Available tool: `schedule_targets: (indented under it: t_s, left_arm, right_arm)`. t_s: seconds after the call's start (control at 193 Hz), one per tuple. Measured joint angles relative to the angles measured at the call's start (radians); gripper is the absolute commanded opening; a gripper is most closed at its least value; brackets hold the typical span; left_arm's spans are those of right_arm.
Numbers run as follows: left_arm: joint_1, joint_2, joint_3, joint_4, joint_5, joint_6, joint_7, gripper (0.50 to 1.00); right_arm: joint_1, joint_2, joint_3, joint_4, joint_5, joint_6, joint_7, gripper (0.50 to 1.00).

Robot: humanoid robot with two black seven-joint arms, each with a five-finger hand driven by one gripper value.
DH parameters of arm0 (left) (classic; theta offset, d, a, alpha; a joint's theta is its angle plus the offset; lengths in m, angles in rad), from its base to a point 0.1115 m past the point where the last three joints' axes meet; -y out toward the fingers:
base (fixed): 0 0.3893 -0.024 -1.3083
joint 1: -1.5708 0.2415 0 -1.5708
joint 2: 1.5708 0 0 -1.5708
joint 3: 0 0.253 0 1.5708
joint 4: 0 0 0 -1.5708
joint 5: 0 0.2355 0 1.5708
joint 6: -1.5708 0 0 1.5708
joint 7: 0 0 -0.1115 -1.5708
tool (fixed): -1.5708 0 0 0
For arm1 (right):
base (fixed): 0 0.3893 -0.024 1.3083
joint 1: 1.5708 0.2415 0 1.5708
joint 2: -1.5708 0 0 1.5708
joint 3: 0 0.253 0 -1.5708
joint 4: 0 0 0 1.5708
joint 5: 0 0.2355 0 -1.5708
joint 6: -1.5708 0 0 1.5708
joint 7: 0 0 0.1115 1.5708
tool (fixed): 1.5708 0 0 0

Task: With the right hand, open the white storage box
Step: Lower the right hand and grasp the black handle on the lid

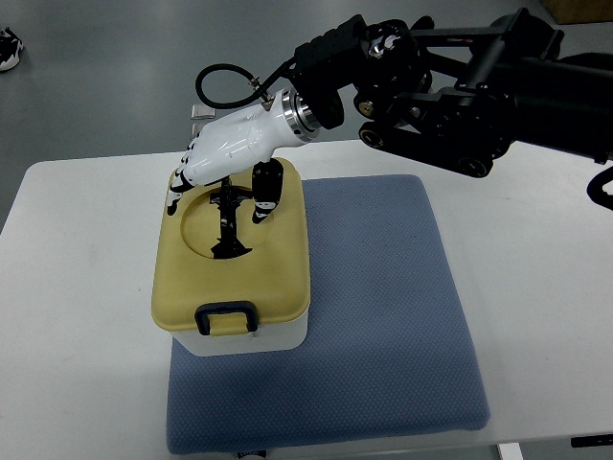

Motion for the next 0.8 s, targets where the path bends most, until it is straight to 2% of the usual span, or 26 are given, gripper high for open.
schedule_targets:
  t_s: [0.317, 0.462, 0.576, 0.633, 0.716, 0.799]
  left_arm:
    - [0.0, 0.0, 0.0, 0.0, 0.0, 0.0, 0.0, 1.0]
    - [0.0, 0.0, 0.0, 0.0, 0.0, 0.0, 0.0, 1.0]
    - [0.0, 0.0, 0.0, 0.0, 0.0, 0.0, 0.0, 1.0]
    - [0.0, 0.0, 0.0, 0.0, 0.0, 0.0, 0.0, 1.0]
    - [0.0, 0.0, 0.0, 0.0, 0.0, 0.0, 0.0, 1.0]
    - [0.0, 0.0, 0.0, 0.0, 0.0, 0.0, 0.0, 1.0]
  right_arm:
    - [-0.004, 0.0, 0.0, -0.002, 0.0, 0.002, 0.0, 0.797]
    - [-0.005, 0.001, -0.009, -0.002, 0.0, 0.003, 0.001, 0.727]
    - [-0.007, 0.002, -0.012, -0.002, -0.001, 0.003, 0.002, 0.717]
    - [-0.008, 0.002, -0.012, -0.002, -0.001, 0.003, 0.002, 0.686]
    - [-0.008, 0.002, -0.012, -0.002, -0.001, 0.003, 0.003, 0.68]
    - [-0.008, 0.002, -0.012, -0.002, -0.001, 0.002, 0.003, 0.654]
